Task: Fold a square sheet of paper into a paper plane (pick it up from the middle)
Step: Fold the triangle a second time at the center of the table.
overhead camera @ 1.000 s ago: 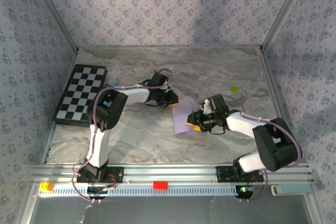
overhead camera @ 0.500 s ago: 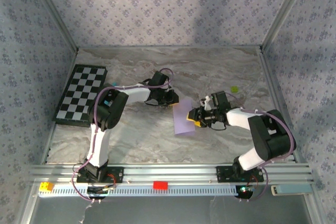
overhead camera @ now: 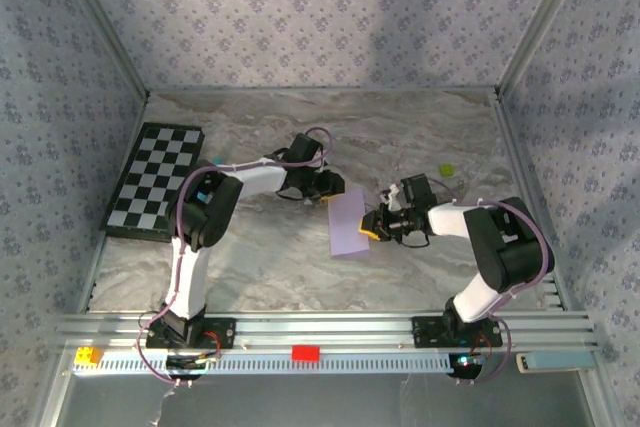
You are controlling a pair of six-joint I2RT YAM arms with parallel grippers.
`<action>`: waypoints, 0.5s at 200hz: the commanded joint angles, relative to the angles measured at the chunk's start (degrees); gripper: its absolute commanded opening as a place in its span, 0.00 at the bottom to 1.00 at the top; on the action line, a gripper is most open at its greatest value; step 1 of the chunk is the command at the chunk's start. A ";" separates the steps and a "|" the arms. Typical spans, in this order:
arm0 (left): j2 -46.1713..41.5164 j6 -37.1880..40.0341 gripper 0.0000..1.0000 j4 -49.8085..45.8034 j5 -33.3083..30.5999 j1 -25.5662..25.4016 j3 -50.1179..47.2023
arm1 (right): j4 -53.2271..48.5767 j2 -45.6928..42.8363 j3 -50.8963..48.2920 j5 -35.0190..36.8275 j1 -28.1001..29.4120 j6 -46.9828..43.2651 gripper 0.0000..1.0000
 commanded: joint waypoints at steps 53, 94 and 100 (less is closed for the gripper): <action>-17.94 5.03 0.45 -0.08 -8.86 -1.16 -7.74 | 3.91 0.36 1.75 5.59 2.70 7.99 0.09; -23.31 10.65 0.45 -1.08 -12.07 -5.92 -13.14 | 3.74 -1.03 2.08 3.81 2.00 7.10 0.20; -23.76 11.33 0.45 -1.07 -12.52 -6.74 -13.82 | 3.58 -0.76 2.40 3.02 1.83 6.55 0.20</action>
